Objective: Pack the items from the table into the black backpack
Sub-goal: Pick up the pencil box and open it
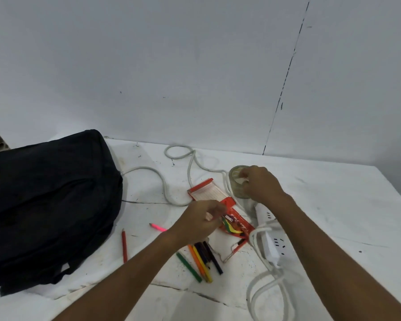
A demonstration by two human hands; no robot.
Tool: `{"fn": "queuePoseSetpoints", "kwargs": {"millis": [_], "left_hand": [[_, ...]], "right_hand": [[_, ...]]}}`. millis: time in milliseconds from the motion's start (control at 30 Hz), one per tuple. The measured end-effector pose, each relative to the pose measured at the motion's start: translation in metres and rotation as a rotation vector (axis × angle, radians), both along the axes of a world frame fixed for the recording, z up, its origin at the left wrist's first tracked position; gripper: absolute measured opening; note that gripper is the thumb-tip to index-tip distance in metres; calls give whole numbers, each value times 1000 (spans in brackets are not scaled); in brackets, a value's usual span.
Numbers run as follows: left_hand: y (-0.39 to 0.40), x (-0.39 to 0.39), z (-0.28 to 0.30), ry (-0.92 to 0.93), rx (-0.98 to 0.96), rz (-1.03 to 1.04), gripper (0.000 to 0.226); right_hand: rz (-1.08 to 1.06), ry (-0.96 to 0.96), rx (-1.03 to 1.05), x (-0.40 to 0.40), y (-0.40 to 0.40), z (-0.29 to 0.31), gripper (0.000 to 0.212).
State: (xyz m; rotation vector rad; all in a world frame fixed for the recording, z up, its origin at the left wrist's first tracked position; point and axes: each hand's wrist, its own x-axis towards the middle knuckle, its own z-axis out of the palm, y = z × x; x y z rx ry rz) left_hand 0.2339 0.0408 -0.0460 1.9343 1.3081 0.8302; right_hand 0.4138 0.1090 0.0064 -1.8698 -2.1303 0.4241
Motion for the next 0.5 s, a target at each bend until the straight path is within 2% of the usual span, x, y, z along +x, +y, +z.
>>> {"fn": "queuePoseSetpoints", "kwargs": {"millis": [33, 67, 100, 167, 233, 333, 500], "left_hand": [[-2, -3, 2, 6, 3, 5, 29], [-4, -9, 5, 16, 7, 19, 29], [-6, -15, 7, 27, 7, 35, 29], [-11, -31, 12, 43, 6, 79, 30], [-17, -50, 17, 40, 15, 125, 29], [-28, -79, 28, 112, 96, 205, 30], [-57, -142, 46, 294, 451, 404, 30]], "right_hand": [[19, -97, 1, -6, 8, -8, 12], [26, -165, 7, -10, 17, -19, 19], [30, -212, 15, -11, 23, -25, 23], [-1, -245, 82, -11, 29, -31, 17], [-43, -213, 176, -14, 30, -30, 13], [-29, -175, 264, -27, 24, -19, 24], [128, 96, 398, -74, -3, 8, 27]]}}
